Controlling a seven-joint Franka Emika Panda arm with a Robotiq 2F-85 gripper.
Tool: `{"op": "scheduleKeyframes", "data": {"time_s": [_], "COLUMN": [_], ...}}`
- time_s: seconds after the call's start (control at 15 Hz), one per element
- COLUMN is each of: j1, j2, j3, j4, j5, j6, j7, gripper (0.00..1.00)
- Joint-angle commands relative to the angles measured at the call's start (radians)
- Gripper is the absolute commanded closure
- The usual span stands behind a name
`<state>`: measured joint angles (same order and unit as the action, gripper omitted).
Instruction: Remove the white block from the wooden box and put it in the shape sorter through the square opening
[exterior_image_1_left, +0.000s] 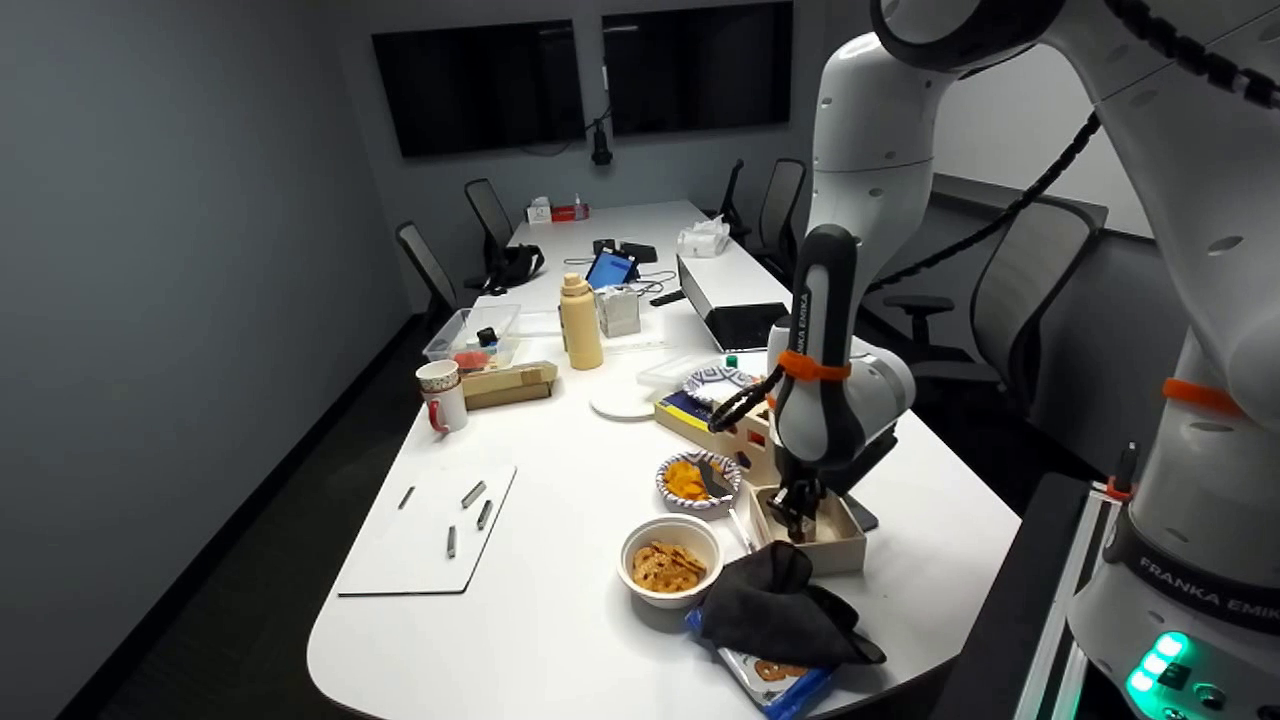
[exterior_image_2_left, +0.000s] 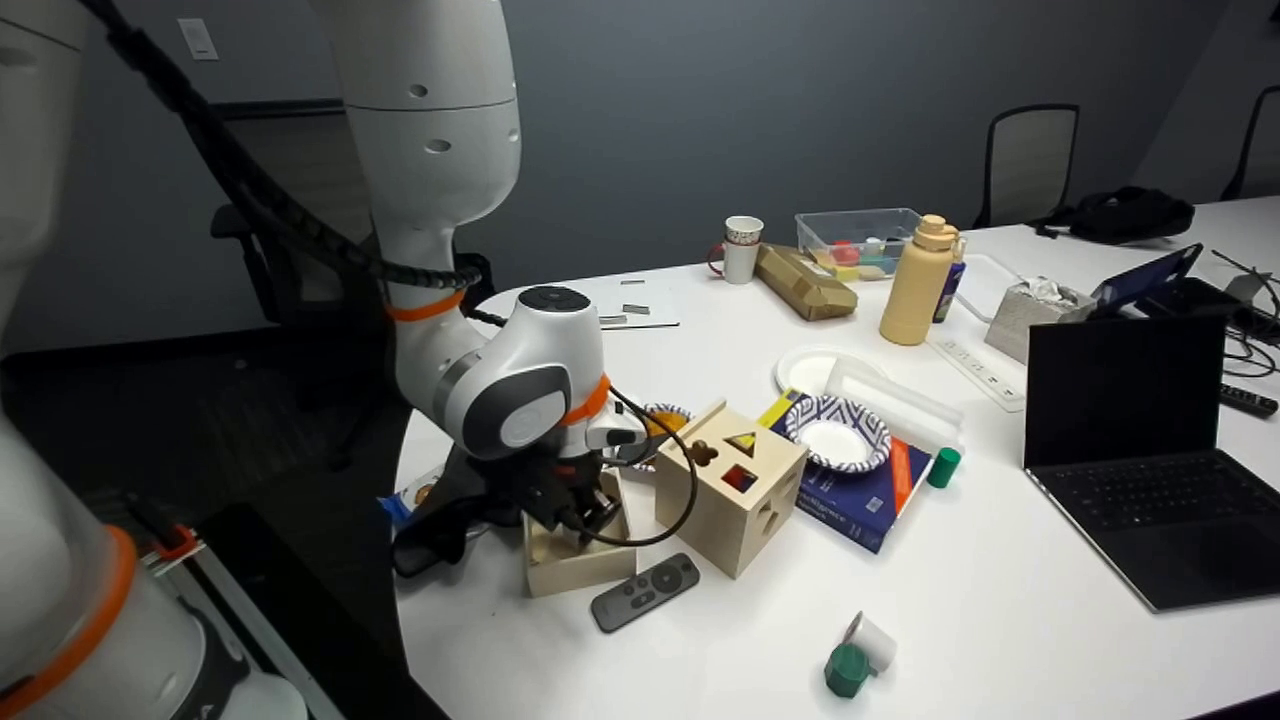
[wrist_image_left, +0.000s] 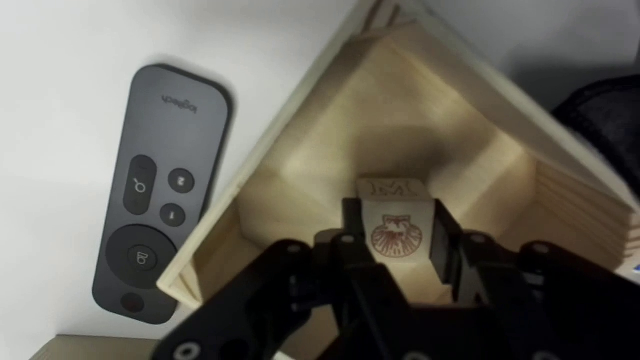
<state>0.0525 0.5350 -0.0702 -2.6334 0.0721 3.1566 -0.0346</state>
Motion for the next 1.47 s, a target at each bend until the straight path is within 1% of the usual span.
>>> {"op": "scheduleKeyframes", "data": {"time_s": [0.0,0.07,0.13,0.33,0.47,0.67,0.87,1.13,1.4], "j1": [0.025,0.015,0.018,-0.021,-0.032,-0.060,-0.105,-0.162,-0.199], "j2": [-0.147,-0.184,-0.233,-0.353,-0.411,-0.438,-0.409,-0.359,-0.324], "j3": [-0.017,-0.008,-0.017,0.000,-0.016,-0.041,-0.052,-0.059,-0.066], "j4": [-0.041,-0.043,-0.044,-0.022,0.011,0.067,0.121,0.164,0.191], "j5": [-0.021,-0.026,-0.033,-0.050,-0.081,-0.182,-0.209,-0.166,-0.160], "j6": [-0.142,-0.192,-0.255,-0.429,-0.523,-0.588,-0.593,-0.540,-0.459], "j7": [0.031,0.028,0.031,0.013,0.014,0.010,-0.033,-0.113,-0.122], "gripper": [0.91,0.91,0.91,0.91,0.91,0.91,0.91,0.91,0.91]}}
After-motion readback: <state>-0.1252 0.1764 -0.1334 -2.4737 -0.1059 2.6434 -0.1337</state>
